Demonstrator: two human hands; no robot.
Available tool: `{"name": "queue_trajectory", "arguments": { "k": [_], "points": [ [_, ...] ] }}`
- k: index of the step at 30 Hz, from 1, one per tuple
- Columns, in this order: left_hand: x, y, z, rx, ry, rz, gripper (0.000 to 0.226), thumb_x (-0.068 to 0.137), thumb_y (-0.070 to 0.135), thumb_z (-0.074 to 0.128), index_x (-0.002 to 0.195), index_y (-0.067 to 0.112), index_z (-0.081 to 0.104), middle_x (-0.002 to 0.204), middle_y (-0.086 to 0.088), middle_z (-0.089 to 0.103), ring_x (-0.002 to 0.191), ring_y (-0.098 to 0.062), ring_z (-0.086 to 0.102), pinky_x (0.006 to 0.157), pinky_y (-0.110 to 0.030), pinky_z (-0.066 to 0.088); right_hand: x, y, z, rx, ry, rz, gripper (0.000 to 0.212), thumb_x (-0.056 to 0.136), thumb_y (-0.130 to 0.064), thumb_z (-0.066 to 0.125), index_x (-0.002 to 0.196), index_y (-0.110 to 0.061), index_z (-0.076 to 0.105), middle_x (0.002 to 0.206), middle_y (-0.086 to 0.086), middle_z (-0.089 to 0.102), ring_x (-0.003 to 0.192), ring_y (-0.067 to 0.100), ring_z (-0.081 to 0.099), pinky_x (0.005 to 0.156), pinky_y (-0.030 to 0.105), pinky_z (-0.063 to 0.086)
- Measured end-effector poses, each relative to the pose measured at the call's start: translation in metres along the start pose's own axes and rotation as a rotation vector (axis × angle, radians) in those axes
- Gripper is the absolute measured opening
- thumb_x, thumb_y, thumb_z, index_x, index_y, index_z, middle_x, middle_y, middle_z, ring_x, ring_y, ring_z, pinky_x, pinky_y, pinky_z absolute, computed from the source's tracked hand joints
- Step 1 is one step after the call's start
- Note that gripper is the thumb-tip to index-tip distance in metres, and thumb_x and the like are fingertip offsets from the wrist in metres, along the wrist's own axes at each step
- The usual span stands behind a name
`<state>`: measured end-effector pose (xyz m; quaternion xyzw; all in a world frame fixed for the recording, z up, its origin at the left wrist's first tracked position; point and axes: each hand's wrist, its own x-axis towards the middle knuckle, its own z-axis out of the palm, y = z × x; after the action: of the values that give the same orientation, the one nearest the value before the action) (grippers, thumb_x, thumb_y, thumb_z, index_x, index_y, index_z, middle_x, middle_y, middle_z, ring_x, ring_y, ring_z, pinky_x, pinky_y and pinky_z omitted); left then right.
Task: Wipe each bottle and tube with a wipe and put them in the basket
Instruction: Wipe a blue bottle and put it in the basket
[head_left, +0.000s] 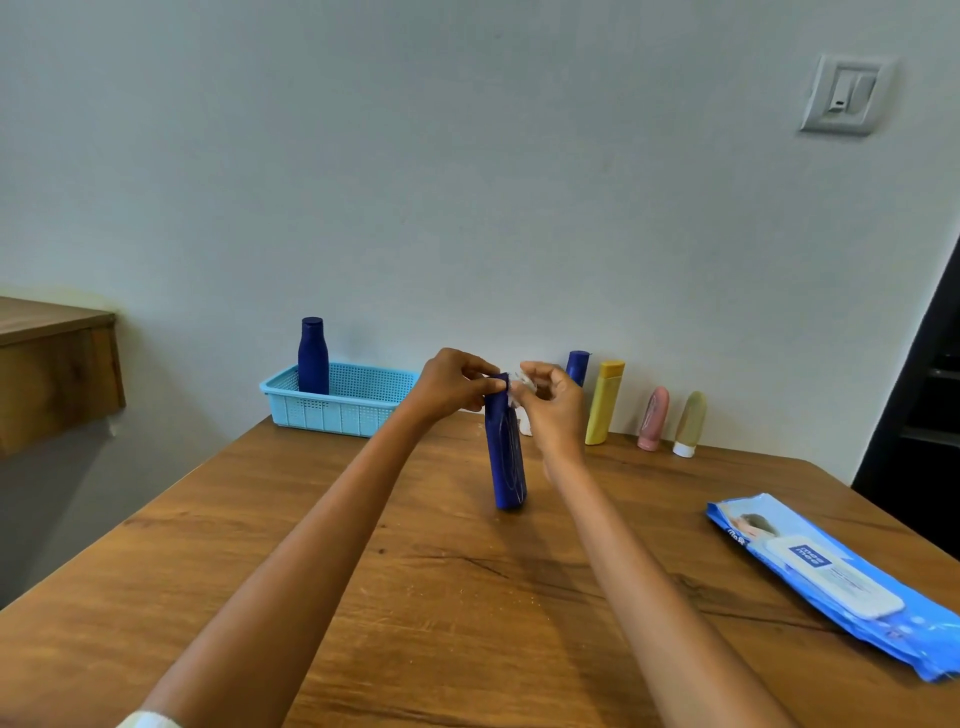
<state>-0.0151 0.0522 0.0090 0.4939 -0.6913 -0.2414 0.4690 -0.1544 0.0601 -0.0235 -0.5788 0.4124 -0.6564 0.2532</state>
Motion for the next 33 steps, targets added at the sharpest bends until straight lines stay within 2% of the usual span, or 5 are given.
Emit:
{"name": "queue_trajectory", "arguments": {
  "k": [10, 17, 23, 29, 33],
  "points": [
    [0.001, -0.014, -0.009, -0.048, 0.029, -0.059, 0.032, 0.083, 0.011, 0.069, 0.112, 0.000, 0.063, 0.099, -0.017, 0.068, 0.084, -0.029, 0.067, 0.080, -0.038, 0.057, -0.004, 0.015, -0.002, -0.055, -0.108, 0.091, 0.012, 0.083, -0.009, 0.067, 0.085, -0.020, 0.063, 0.084, -0.002, 0.064, 0.086, 0.015, 0.063, 0.078, 0.033, 0.056],
    [0.002, -0.011, -0.004, -0.046, 0.060, -0.040, 0.030, 0.084, 0.015, 0.069, 0.108, -0.001, 0.066, 0.094, -0.015, 0.070, 0.082, -0.024, 0.068, 0.073, -0.029, 0.058, -0.006, 0.001, 0.007, -0.100, -0.131, -0.063, 0.016, 0.083, -0.019, 0.070, 0.079, -0.032, 0.060, 0.078, -0.015, 0.064, 0.077, -0.002, 0.061, 0.062, 0.008, 0.046],
    [0.003, -0.011, -0.007, -0.048, 0.057, -0.054, 0.029, 0.082, 0.014, 0.070, 0.106, -0.003, 0.067, 0.096, -0.016, 0.070, 0.076, -0.020, 0.065, 0.070, -0.026, 0.056, -0.006, 0.021, -0.007, -0.136, -0.082, 0.100, 0.012, 0.082, -0.014, 0.070, 0.088, -0.021, 0.062, 0.085, -0.004, 0.066, 0.081, 0.009, 0.065, 0.069, 0.020, 0.051],
    [0.003, -0.008, -0.006, -0.037, 0.032, -0.017, 0.029, 0.083, 0.014, 0.070, 0.107, -0.002, 0.067, 0.098, -0.015, 0.070, 0.085, -0.026, 0.068, 0.076, -0.032, 0.058, -0.003, 0.001, 0.003, 0.134, -0.079, 0.158, 0.018, 0.081, -0.017, 0.072, 0.094, -0.021, 0.061, 0.082, -0.006, 0.068, 0.068, 0.000, 0.063, 0.050, 0.007, 0.043],
    [0.002, -0.009, -0.007, -0.031, 0.031, -0.007, 0.028, 0.083, 0.014, 0.070, 0.106, -0.002, 0.068, 0.096, -0.016, 0.070, 0.083, -0.025, 0.068, 0.074, -0.030, 0.058, -0.009, 0.002, 0.006, 0.112, -0.138, 0.104, 0.013, 0.082, -0.018, 0.071, 0.087, -0.023, 0.062, 0.081, -0.008, 0.068, 0.075, 0.001, 0.066, 0.059, 0.012, 0.050]
  ]
}}
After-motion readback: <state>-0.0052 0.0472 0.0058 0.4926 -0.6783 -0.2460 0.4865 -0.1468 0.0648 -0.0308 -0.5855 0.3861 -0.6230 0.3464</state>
